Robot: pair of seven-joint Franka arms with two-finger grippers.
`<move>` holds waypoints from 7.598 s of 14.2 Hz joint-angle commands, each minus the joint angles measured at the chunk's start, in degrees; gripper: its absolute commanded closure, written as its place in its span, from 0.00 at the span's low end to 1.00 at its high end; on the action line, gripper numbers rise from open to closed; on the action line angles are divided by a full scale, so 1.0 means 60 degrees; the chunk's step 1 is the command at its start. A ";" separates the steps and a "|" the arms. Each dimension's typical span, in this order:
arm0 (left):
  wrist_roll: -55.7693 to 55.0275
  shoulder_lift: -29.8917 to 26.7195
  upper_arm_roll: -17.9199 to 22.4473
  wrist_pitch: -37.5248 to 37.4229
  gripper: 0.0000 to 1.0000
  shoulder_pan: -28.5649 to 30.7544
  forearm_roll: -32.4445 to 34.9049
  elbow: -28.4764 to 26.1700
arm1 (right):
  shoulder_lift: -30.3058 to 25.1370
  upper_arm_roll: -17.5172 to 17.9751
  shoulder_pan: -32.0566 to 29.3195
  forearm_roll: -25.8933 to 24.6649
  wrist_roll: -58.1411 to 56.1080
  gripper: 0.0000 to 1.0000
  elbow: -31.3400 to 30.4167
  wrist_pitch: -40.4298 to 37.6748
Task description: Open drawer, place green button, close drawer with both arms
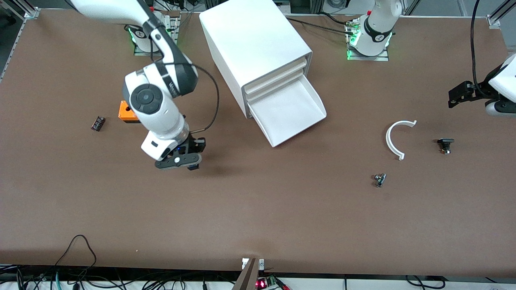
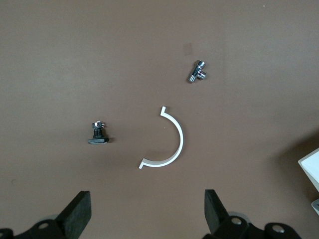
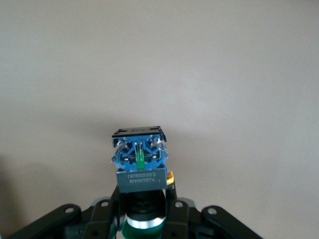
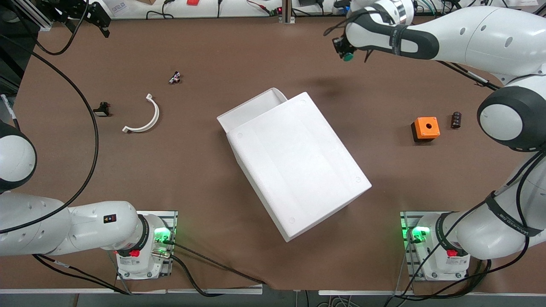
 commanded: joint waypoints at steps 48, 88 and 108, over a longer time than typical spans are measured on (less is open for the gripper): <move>-0.4588 0.1586 -0.0987 0.4054 0.00 -0.0751 -0.1195 -0.2471 | 0.0208 0.0147 0.1662 0.0806 -0.5798 0.00 0.2791 -0.1550; -0.8463 0.1741 -0.3979 0.7005 0.00 -0.1709 -0.1180 -0.4042 | -0.4623 -0.2269 -0.3015 0.0278 -0.2376 0.00 -0.2040 -0.3530; -0.4086 -0.0520 -0.0126 -0.0348 0.00 -0.1133 0.0006 0.0281 | -0.4569 -0.2533 -0.2985 0.0659 -0.2567 0.00 -0.1782 -0.3586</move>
